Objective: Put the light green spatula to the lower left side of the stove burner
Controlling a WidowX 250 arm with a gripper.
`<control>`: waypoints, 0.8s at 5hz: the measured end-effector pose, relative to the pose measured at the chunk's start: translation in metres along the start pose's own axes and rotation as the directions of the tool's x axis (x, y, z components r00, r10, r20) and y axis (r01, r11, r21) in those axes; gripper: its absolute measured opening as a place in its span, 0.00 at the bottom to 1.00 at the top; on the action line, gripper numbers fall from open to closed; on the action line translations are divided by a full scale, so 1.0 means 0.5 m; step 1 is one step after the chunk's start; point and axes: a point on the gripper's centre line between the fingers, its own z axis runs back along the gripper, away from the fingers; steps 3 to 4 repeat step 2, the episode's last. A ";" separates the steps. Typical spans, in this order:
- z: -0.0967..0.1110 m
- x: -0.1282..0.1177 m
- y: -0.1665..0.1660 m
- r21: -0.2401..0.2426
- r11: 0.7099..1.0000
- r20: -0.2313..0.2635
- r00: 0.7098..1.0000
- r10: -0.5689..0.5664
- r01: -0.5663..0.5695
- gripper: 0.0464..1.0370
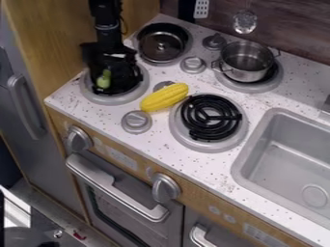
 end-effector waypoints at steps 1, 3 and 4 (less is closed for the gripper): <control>0.077 0.008 -0.044 0.006 0.994 0.081 0.991 -0.106 0.106 0.96; 0.098 0.003 -0.049 0.020 0.989 0.105 0.983 -0.148 0.147 0.96; 0.098 0.003 -0.049 0.020 0.989 0.105 0.983 -0.148 0.147 0.96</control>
